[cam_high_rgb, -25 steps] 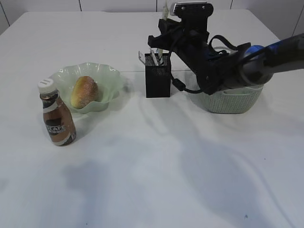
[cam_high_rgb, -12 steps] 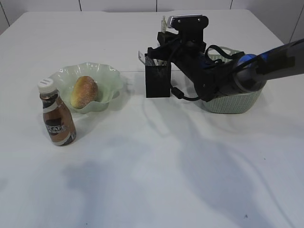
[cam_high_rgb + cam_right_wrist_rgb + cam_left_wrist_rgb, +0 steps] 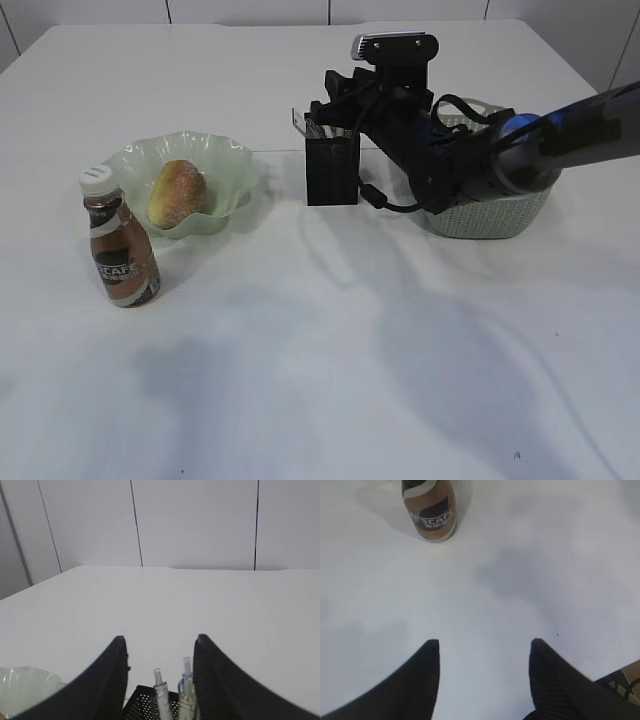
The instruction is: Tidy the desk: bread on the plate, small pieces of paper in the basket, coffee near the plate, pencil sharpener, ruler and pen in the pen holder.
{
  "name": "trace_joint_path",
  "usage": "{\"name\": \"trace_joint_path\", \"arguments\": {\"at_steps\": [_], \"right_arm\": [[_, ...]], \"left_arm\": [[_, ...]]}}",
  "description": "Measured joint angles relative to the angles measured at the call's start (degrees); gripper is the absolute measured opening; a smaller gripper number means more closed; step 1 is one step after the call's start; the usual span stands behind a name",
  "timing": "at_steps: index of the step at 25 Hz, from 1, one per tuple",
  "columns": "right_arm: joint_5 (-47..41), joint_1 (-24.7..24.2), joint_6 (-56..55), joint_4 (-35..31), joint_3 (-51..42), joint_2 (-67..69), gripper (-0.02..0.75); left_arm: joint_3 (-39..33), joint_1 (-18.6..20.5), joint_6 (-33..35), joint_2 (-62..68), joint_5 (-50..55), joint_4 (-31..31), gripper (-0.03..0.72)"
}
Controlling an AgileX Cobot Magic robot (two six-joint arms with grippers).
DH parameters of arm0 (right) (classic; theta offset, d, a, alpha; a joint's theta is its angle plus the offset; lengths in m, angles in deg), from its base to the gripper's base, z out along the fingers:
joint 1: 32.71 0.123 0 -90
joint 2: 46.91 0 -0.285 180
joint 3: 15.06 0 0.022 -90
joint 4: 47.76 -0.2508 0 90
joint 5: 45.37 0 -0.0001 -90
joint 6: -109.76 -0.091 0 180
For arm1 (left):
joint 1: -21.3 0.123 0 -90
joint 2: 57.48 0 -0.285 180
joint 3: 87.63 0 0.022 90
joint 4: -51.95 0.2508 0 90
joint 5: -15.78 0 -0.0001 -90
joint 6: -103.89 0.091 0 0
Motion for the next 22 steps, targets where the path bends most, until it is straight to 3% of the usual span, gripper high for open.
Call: {"name": "trace_joint_path", "arguments": {"at_steps": [5, 13, 22], "right_arm": [[-0.73, 0.0, -0.21, 0.26, 0.0, -0.93, 0.365], [-5.59, 0.0, -0.3, 6.92, 0.0, -11.51, 0.366], [-32.45, 0.0, -0.56, 7.69, 0.0, -31.52, 0.366]], "left_arm": [[0.0, 0.0, 0.0, 0.0, 0.0, 0.12, 0.401], [0.0, 0.0, 0.0, 0.0, 0.0, 0.12, 0.401], [0.0, 0.0, 0.0, 0.0, 1.21, 0.12, 0.401]]}}
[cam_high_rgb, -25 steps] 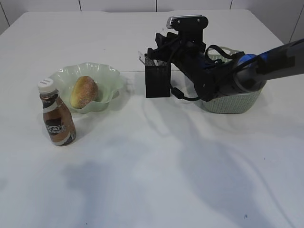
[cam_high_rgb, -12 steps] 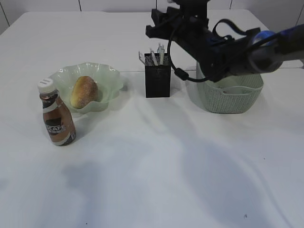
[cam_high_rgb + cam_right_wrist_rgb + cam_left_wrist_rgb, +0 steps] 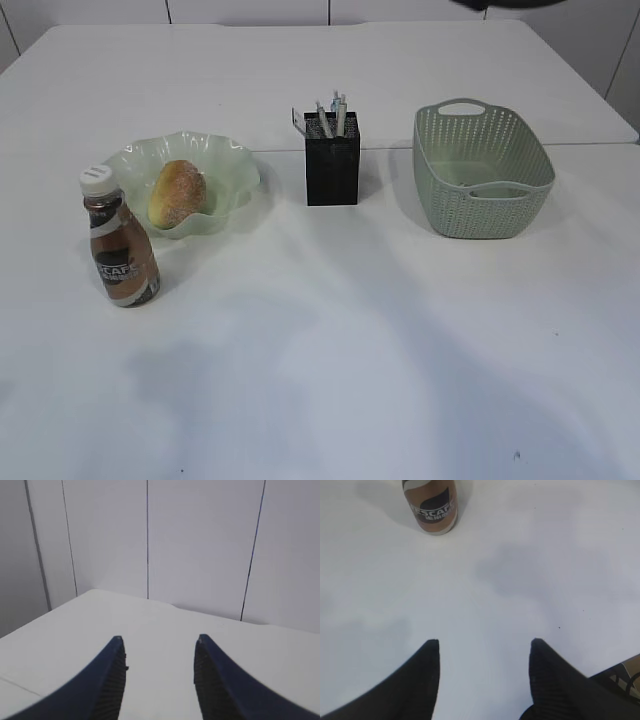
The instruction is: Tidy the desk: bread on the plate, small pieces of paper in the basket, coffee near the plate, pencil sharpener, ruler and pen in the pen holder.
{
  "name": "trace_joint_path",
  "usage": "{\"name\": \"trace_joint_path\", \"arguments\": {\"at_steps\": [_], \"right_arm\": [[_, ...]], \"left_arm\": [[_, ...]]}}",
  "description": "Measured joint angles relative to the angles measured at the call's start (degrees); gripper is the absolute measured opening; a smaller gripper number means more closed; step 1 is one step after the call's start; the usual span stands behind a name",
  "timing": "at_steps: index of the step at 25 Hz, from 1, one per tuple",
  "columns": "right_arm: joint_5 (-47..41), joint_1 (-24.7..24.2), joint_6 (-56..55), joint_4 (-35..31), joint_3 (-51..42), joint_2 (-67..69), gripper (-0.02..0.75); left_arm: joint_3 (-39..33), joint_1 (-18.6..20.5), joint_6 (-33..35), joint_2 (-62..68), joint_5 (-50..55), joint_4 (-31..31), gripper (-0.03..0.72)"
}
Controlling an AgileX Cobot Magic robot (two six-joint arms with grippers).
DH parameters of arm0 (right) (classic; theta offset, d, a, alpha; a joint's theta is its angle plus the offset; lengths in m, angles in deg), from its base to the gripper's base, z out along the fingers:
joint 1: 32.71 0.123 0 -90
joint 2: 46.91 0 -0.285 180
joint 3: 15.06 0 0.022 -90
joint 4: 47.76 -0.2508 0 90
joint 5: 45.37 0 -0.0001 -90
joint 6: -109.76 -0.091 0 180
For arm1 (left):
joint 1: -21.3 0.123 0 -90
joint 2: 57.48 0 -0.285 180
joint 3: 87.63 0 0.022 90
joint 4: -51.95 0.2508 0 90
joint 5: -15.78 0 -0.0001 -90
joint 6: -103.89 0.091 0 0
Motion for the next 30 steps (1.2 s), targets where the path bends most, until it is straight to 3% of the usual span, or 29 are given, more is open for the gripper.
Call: {"name": "trace_joint_path", "arguments": {"at_steps": [5, 11, 18, 30], "right_arm": [[-18.81, 0.0, 0.0, -0.27, 0.0, -7.77, 0.366], [-47.57, 0.0, 0.0, -1.99, 0.0, -13.35, 0.366], [-70.4, 0.0, 0.0, -2.61, 0.0, -14.55, 0.328], [-79.18, 0.0, -0.11, -4.41, 0.0, -26.48, 0.301]], "left_arm": [[0.0, 0.0, 0.0, 0.0, 0.4, 0.0, 0.401], [0.0, 0.0, 0.0, 0.0, 2.04, 0.0, 0.401], [0.0, 0.0, 0.0, 0.0, 4.77, 0.0, 0.402], [0.0, 0.0, 0.0, 0.0, 16.56, -0.85, 0.401]]}}
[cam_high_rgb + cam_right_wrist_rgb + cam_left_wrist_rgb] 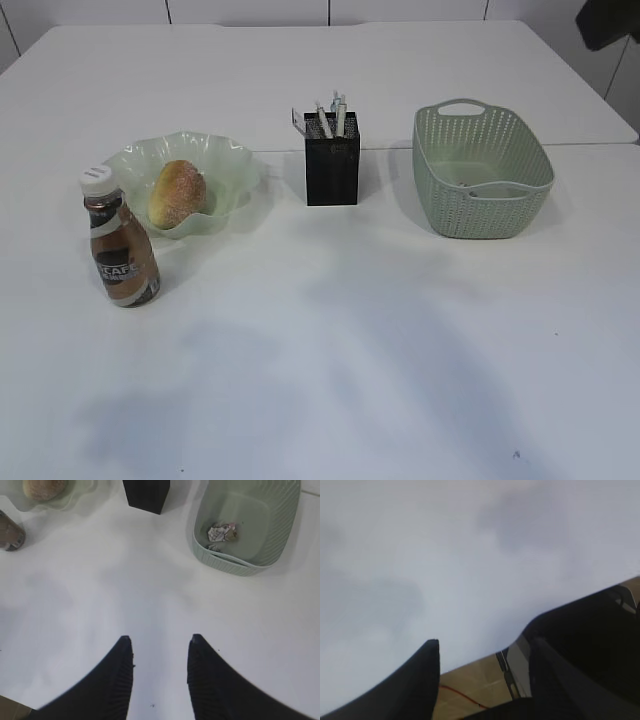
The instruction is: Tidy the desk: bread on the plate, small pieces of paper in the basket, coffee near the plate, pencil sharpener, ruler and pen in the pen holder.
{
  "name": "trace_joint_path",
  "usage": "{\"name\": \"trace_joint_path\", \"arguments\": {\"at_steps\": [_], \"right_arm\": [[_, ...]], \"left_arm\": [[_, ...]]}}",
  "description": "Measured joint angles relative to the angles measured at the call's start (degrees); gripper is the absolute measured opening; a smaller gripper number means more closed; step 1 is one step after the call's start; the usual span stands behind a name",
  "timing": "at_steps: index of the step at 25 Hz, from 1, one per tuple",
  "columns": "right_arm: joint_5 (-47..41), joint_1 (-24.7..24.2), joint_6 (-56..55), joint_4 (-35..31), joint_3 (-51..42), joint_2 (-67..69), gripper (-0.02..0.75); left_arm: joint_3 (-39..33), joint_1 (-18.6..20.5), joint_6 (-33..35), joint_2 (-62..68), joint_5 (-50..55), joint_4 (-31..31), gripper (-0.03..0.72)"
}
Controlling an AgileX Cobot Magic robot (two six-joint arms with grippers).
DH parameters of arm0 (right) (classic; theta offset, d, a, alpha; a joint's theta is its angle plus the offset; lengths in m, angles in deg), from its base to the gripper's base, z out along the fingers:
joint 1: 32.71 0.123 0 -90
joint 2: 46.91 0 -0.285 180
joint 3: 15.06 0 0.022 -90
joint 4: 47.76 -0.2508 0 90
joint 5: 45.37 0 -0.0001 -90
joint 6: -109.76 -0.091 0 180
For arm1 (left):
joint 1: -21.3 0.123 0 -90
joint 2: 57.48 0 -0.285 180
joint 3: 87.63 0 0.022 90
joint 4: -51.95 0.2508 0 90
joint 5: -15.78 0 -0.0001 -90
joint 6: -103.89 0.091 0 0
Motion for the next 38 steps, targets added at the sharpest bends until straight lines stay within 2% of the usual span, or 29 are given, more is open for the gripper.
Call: {"name": "trace_joint_path", "arguments": {"at_steps": [7, 15, 24, 29, 31, 38], "right_arm": [[-0.35, 0.0, 0.11, -2.71, -0.11, -8.97, 0.301], [-0.59, 0.0, 0.11, -5.27, -4.43, -22.09, 0.3], [-1.03, 0.0, 0.11, -5.74, -23.04, -41.86, 0.3], [-1.03, 0.0, 0.11, -5.74, -32.28, -50.56, 0.3], [-1.03, 0.0, 0.11, -4.81, -39.03, -56.28, 0.3], [-1.15, 0.0, 0.32, -1.49, -53.33, -68.99, 0.3]], "left_arm": [[0.0, 0.0, 0.0, -4.83, 3.89, -1.53, 0.402], [0.0, 0.0, 0.0, -23.83, 5.28, -6.57, 0.402], [0.0, 0.0, 0.0, -45.14, 6.33, -7.02, 0.402], [0.0, 0.0, 0.0, -50.4, 6.58, -4.41, 0.401], [-0.35, 0.0, 0.1, -51.25, 6.58, -3.14, 0.401], [-10.35, 0.0, 0.18, -51.56, 6.58, -2.59, 0.401]]}}
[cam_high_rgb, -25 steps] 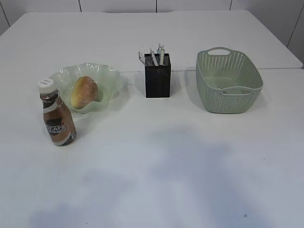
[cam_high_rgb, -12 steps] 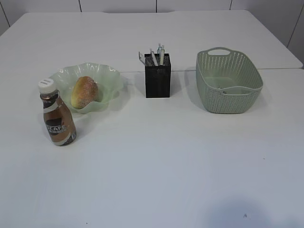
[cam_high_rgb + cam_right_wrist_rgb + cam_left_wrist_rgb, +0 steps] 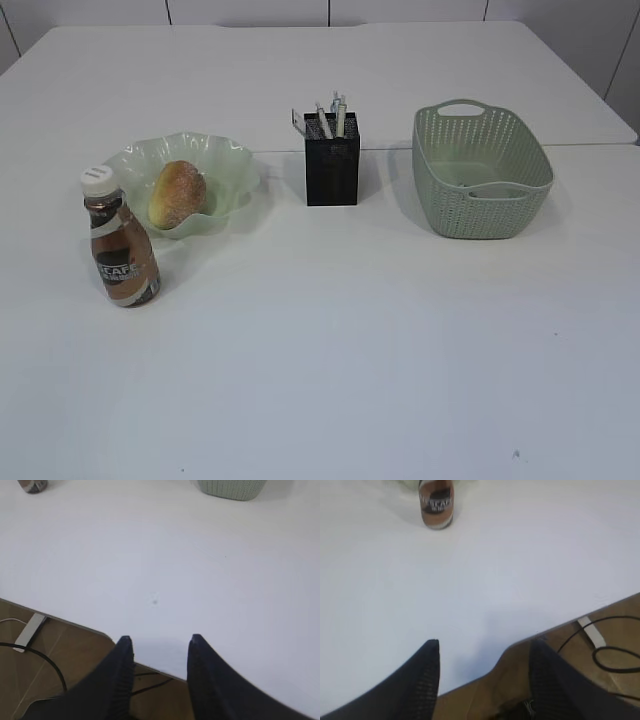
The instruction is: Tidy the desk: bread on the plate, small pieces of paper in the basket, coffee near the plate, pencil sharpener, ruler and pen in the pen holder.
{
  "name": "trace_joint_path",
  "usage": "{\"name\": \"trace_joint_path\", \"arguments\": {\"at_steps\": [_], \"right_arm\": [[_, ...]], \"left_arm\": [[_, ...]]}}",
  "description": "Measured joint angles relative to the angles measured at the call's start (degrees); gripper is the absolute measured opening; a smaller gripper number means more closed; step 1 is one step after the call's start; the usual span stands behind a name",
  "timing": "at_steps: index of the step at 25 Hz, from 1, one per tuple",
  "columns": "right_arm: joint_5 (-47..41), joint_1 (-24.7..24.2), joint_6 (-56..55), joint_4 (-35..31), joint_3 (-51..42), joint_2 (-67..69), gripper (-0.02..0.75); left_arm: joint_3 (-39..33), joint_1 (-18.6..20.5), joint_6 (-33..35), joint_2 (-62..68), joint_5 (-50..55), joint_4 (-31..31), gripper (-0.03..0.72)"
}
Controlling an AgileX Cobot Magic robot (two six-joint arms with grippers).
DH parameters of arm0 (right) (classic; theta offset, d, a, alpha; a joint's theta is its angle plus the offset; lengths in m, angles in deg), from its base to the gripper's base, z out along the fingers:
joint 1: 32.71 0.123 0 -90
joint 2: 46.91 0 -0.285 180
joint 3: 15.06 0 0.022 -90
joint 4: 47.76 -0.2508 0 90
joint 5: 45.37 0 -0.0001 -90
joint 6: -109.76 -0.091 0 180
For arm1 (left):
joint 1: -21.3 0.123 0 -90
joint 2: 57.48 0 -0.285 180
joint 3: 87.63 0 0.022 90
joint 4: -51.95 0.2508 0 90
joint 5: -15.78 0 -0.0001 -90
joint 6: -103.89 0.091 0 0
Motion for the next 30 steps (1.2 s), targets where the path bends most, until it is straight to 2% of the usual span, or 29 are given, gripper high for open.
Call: {"name": "trace_joint_path", "arguments": {"at_steps": [4, 9, 13, 19, 30], "right_arm": [[0.02, 0.0, 0.0, 0.71, -2.98, -3.32, 0.3], [4.4, 0.0, 0.0, 2.83, -4.43, -3.79, 0.3], [6.29, 0.0, 0.0, 4.64, -5.5, -3.92, 0.3], [6.57, 0.0, 0.0, 4.77, -5.54, -3.92, 0.3], [6.61, 0.0, 0.0, 4.81, -5.54, -3.92, 0.299]], "left_arm": [[-1.7, 0.0, 0.89, 0.0, -2.38, 0.0, 0.401], [-3.47, 0.0, 1.32, 0.0, -7.69, 2.54, 0.401], [-3.85, 0.0, 2.37, 0.0, -8.31, 2.99, 0.401], [-3.85, 0.0, 8.29, 0.0, -8.49, 2.99, 0.401], [-3.85, 0.0, 8.67, 0.0, -8.59, 2.99, 0.401]]}}
